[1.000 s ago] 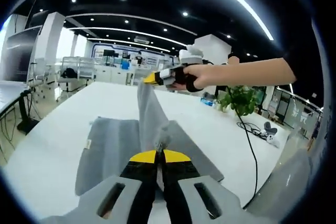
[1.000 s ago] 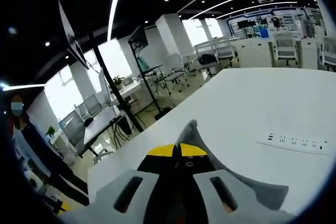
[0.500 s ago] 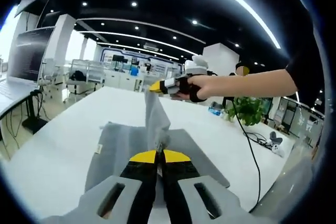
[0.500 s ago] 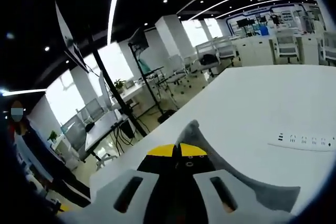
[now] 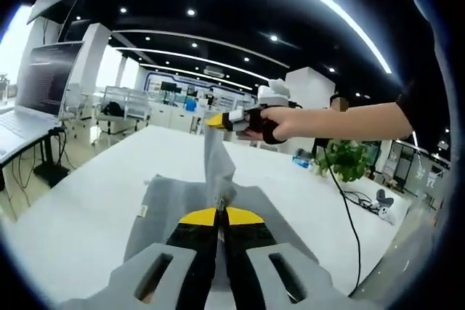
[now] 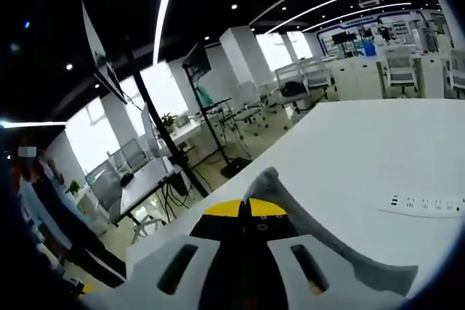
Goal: Fold the towel on the table until its edges align and the towel forms a compact rectangular stack.
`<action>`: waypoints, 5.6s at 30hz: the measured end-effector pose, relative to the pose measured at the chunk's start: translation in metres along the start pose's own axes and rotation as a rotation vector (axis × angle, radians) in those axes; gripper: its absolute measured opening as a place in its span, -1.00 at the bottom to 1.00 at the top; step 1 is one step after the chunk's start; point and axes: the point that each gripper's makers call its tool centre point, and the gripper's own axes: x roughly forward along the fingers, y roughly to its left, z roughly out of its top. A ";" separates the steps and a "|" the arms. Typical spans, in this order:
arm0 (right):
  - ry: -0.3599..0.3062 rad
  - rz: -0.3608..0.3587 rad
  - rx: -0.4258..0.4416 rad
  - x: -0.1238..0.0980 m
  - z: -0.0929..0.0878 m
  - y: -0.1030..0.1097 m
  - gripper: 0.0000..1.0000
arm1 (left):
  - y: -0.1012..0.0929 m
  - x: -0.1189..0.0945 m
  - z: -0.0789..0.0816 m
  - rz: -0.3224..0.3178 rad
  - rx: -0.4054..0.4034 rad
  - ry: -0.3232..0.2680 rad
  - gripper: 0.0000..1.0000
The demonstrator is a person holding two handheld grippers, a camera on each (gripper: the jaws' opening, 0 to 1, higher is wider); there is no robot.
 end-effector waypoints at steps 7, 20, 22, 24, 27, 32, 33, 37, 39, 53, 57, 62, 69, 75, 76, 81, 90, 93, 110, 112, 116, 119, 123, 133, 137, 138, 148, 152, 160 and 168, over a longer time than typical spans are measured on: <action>0.035 -0.019 -0.006 0.017 -0.021 0.000 -1.00 | 0.022 0.000 -0.019 0.096 -0.043 0.014 -0.95; 0.083 -0.026 -0.022 0.059 -0.053 -0.001 -1.00 | 0.057 0.002 -0.039 0.177 -0.121 0.000 -0.96; 0.091 -0.022 -0.041 0.065 -0.056 0.001 -1.00 | 0.064 0.000 -0.041 0.224 -0.123 -0.005 -0.96; 0.100 -0.023 -0.055 0.071 -0.059 0.000 -1.00 | 0.067 0.001 -0.045 0.229 -0.141 -0.012 -0.96; 0.112 -0.027 -0.052 0.081 -0.067 -0.003 -1.00 | 0.073 0.002 -0.053 0.250 -0.175 -0.011 -0.96; 0.135 -0.026 -0.060 0.095 -0.081 -0.004 -1.00 | 0.084 0.003 -0.066 0.295 -0.233 -0.017 -0.96; 0.141 -0.026 -0.061 0.098 -0.084 -0.005 -1.00 | 0.087 0.003 -0.070 0.302 -0.244 -0.016 -0.96; 0.157 -0.027 -0.070 0.106 -0.094 -0.006 -1.00 | 0.095 0.004 -0.081 0.329 -0.262 -0.009 -0.96; 0.167 -0.033 -0.075 0.112 -0.100 -0.008 -1.00 | 0.099 0.004 -0.087 0.342 -0.280 -0.005 -0.96; 0.187 -0.057 -0.078 0.145 -0.136 -0.012 -1.00 | 0.118 0.001 -0.106 0.443 -0.376 -0.029 -0.95; 0.188 -0.065 -0.082 0.148 -0.143 -0.013 -1.00 | 0.116 0.004 -0.107 0.418 -0.372 -0.023 -0.90; 0.192 -0.065 -0.094 0.150 -0.145 -0.015 -1.00 | 0.114 0.012 -0.102 0.364 -0.323 -0.007 -0.68; 0.184 -0.025 -0.080 0.154 -0.146 -0.010 -0.91 | 0.131 0.013 -0.102 0.437 -0.318 -0.003 -0.74; 0.188 -0.001 -0.089 0.158 -0.148 -0.009 -0.80 | 0.148 0.003 -0.124 0.541 -0.363 0.065 -0.87; 0.186 0.000 -0.099 0.159 -0.148 -0.009 -0.78 | 0.149 0.002 -0.129 0.545 -0.345 0.089 -0.89; 0.213 0.002 -0.223 0.158 -0.154 -0.006 -0.73 | 0.149 0.004 -0.123 0.566 -0.190 0.112 -0.89; 0.242 0.029 -0.435 0.165 -0.162 -0.008 -0.73 | 0.149 0.003 -0.128 0.593 0.055 0.225 -0.86; 0.233 0.038 -0.449 0.166 -0.161 -0.008 -0.73 | 0.155 0.001 -0.130 0.609 0.054 0.232 -0.73; 0.247 0.058 -0.397 0.135 -0.149 -0.010 -0.41 | 0.148 0.029 -0.104 0.483 0.026 0.202 -0.60; 0.243 0.058 -0.383 0.128 -0.146 -0.013 -0.36 | 0.144 0.038 -0.100 0.442 0.042 0.208 -0.57; 0.244 0.050 -0.355 0.115 -0.144 -0.026 -0.26 | 0.137 0.053 -0.096 0.384 0.061 0.238 -0.47; 0.245 0.028 -0.339 0.100 -0.141 -0.040 -0.21 | 0.139 0.063 -0.092 0.358 0.079 0.239 -0.43; 0.246 -0.005 -0.301 0.082 -0.141 -0.059 -0.15 | 0.141 0.074 -0.091 0.334 0.086 0.253 -0.41; 0.240 -0.112 -0.279 0.023 -0.143 -0.099 -0.15 | 0.151 0.094 -0.088 0.297 0.157 0.311 -0.40; 0.255 -0.148 -0.252 0.009 -0.150 -0.117 -0.16 | 0.158 0.101 -0.087 0.294 0.177 0.325 -0.41; 0.250 -0.158 -0.252 0.004 -0.149 -0.118 -0.16 | 0.159 0.103 -0.088 0.293 0.180 0.328 -0.41; 0.212 -0.271 -0.222 -0.051 -0.136 -0.145 -0.18 | 0.165 0.121 -0.094 0.265 0.209 0.373 -0.44; 0.216 -0.322 -0.212 -0.066 -0.138 -0.162 -0.19 | 0.166 0.126 -0.096 0.261 0.217 0.397 -0.47; 0.225 -0.413 -0.153 -0.091 -0.149 -0.194 -0.22 | 0.167 0.131 -0.098 0.266 0.223 0.404 -0.52; 0.233 -0.471 -0.124 -0.102 -0.161 -0.208 -0.36 | 0.165 0.131 -0.102 0.263 0.180 0.403 -0.64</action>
